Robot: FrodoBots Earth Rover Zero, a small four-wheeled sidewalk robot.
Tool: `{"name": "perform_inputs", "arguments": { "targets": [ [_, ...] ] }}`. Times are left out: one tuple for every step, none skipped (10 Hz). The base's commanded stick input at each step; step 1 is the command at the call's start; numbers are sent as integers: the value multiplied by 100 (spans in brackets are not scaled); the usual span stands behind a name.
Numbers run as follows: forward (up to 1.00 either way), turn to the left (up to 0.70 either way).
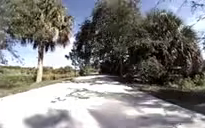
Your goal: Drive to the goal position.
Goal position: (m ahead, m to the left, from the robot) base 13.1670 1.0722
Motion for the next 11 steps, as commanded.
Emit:
{"name": "perform_inputs", "arguments": {
  "targets": [
    [85,0],
    [85,0],
    [85,0],
    [85,0],
    [85,0],
    [85,0],
    [85,0],
    [85,0],
    [85,0],
    [85,0],
    [85,8]
  ]
}}
